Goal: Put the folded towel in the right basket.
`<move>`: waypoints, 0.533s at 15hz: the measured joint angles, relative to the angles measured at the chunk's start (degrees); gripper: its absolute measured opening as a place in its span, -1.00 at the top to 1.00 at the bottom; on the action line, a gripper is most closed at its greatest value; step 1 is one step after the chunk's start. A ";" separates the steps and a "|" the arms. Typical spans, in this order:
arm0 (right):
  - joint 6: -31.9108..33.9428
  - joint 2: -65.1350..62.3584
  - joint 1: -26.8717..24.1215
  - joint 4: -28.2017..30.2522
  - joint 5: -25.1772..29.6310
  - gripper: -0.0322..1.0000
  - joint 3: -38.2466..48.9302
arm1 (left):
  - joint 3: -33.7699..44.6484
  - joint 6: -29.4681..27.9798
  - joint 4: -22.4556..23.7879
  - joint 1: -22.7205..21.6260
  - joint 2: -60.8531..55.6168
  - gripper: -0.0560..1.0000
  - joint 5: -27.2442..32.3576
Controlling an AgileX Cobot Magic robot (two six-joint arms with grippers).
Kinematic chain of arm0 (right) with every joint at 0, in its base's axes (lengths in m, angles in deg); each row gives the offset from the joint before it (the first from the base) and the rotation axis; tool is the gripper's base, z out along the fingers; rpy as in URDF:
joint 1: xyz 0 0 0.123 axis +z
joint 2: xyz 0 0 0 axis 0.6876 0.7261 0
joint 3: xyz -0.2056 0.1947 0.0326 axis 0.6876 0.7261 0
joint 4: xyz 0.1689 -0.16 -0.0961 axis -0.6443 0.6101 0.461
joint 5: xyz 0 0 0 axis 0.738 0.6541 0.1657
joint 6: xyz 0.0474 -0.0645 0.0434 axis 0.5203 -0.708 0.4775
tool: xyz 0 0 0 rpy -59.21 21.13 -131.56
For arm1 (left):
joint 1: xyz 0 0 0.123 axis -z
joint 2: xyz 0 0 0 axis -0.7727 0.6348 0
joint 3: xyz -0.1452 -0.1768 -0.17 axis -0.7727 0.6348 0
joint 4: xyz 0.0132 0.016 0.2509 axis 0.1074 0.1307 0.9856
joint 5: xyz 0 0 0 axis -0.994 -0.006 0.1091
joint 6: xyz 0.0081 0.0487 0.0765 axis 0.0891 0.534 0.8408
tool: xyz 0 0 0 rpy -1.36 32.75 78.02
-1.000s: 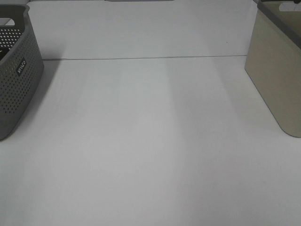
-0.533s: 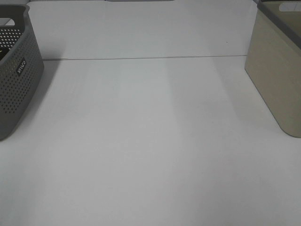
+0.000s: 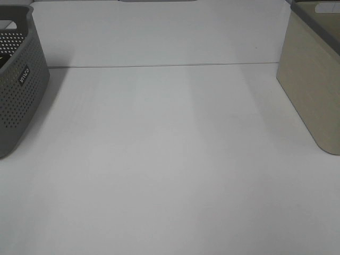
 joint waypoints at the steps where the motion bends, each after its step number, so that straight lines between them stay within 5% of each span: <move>1: 0.00 -7.28 0.00 0.11 -0.57 -0.21 1.89 | 0.00 0.00 0.00 0.00 0.00 -0.94 0.00; 8: 0.00 -22.52 0.00 3.21 -5.27 -0.21 3.55 | 0.00 0.00 0.00 0.00 0.00 -0.94 0.00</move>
